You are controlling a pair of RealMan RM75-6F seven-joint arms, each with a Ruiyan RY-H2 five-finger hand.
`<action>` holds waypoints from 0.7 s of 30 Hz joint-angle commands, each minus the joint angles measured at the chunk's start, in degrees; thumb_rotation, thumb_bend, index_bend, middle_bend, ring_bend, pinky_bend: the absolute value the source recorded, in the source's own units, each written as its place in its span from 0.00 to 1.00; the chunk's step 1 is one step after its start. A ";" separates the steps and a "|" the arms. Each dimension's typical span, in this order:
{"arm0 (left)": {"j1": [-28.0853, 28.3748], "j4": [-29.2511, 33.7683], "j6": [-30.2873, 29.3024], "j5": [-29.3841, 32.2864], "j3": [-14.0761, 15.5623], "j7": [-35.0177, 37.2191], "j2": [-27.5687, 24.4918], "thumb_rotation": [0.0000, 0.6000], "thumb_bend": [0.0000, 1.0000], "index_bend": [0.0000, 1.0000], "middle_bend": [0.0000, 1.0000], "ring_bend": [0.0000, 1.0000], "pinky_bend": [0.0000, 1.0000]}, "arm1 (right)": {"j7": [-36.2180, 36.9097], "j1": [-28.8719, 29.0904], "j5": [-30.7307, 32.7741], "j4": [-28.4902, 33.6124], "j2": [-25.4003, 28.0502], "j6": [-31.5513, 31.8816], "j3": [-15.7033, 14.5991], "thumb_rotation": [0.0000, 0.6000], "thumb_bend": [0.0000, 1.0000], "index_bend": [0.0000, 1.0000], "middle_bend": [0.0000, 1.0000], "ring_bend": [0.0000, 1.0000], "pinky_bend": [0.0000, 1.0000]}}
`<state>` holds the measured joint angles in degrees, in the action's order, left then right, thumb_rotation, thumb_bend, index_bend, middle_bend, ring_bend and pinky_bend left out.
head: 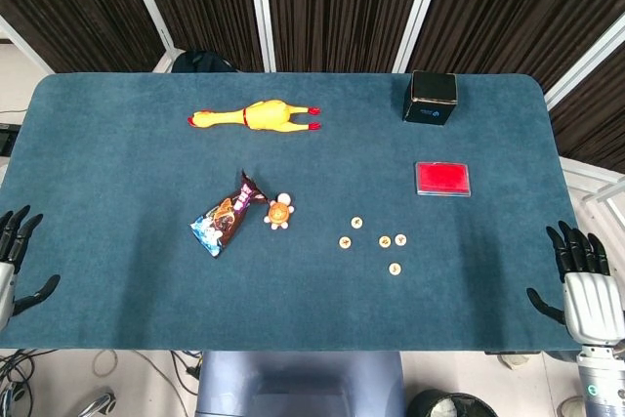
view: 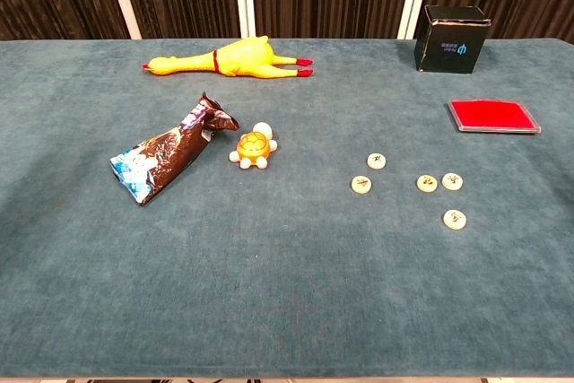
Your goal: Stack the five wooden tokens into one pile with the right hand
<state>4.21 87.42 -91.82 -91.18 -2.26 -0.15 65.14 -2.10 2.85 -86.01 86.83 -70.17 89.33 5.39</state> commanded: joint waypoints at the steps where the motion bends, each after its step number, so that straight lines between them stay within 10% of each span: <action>1: -0.27 0.27 -0.26 -0.20 0.25 0.01 0.02 1.00 0.20 0.09 0.00 0.00 0.00 | 1.02 0.15 0.21 0.54 0.75 -0.98 -0.22 1.00 0.24 0.03 0.00 0.04 0.00; 21: -0.63 1.41 0.38 1.59 -0.19 -0.04 0.01 1.00 0.20 0.09 0.00 0.00 0.00 | -6.27 22.51 25.16 7.12 10.28 -38.85 8.19 1.00 0.24 0.18 0.00 0.04 0.00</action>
<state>3.60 88.82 -91.44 -89.60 -2.46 -0.20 65.16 -4.83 21.32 -65.50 94.17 -59.52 54.58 11.99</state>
